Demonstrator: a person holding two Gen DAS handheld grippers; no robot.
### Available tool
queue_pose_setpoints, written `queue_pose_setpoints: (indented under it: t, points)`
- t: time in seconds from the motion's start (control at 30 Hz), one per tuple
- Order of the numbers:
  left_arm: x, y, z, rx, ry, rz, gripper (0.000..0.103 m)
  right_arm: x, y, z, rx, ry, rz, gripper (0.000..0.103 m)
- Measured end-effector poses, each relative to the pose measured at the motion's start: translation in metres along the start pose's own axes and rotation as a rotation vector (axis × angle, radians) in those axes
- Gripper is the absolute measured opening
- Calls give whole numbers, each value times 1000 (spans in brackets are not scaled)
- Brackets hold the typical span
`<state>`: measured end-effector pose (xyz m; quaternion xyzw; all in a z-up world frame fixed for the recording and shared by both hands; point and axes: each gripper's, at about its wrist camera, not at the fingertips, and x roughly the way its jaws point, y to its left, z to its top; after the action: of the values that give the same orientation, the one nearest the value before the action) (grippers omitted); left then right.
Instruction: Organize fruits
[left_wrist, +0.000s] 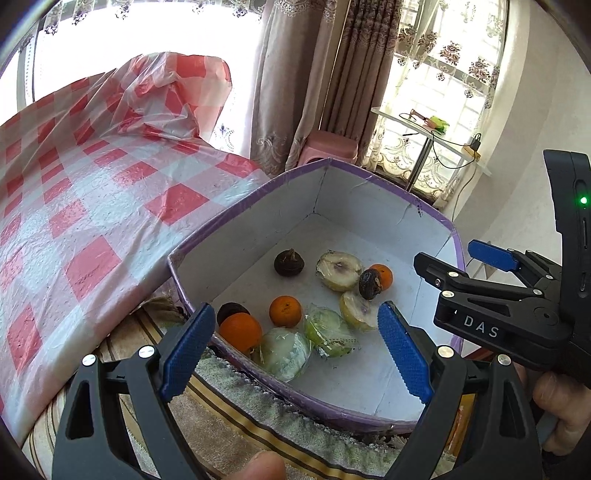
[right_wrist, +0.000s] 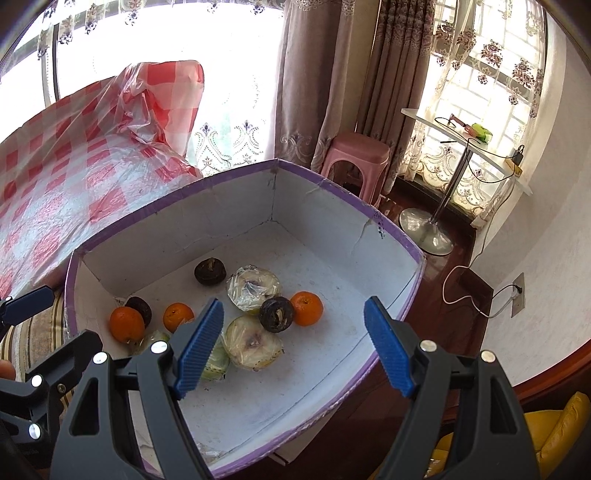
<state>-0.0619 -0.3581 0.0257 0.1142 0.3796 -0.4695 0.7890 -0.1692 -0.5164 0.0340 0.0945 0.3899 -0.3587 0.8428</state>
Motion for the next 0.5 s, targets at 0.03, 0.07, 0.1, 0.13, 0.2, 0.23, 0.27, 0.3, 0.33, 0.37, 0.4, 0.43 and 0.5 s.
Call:
queue_pose_setpoints:
  t: [0.03, 0.07, 0.1, 0.13, 0.2, 0.23, 0.27, 0.3, 0.33, 0.37, 0.4, 0.43, 0.5]
  points:
    - [0, 0, 0, 1, 0, 4, 87, 1, 1, 0, 0, 2, -1, 78]
    - [2, 0, 0, -1, 5, 8, 87, 2, 1, 0, -1, 4, -2, 78]
    - [3, 1, -1, -2, 10, 13, 87, 3, 1, -1, -1, 7, -3, 78]
    - [4, 1, -1, -5, 14, 16, 87, 3, 1, -2, 2, 9, -2, 78]
    - [6, 3, -1, -10, 19, 22, 87, 5, 0, -3, 3, 12, 0, 78]
    - [6, 3, -1, -11, 21, 24, 87, 5, 1, -3, 1, 13, 0, 78]
    - [7, 3, -1, -12, 23, 24, 87, 6, 1, -4, -1, 16, 1, 78]
    - [7, 3, -1, -12, 24, 25, 87, 7, 1, -5, -3, 20, 2, 78]
    - [7, 3, -1, -11, 25, 25, 87, 8, 2, -5, -3, 22, 3, 78]
    - [7, 3, -1, -11, 25, 24, 87, 9, 1, -5, -2, 22, 4, 78]
    - [7, 3, -1, -10, 24, 24, 87, 9, 1, -5, -1, 22, 5, 78]
    - [7, 3, -1, -10, 25, 24, 87, 9, 1, -5, -3, 22, 4, 79]
    - [7, 3, -1, -11, 24, 24, 87, 9, 1, -6, -1, 22, 4, 79]
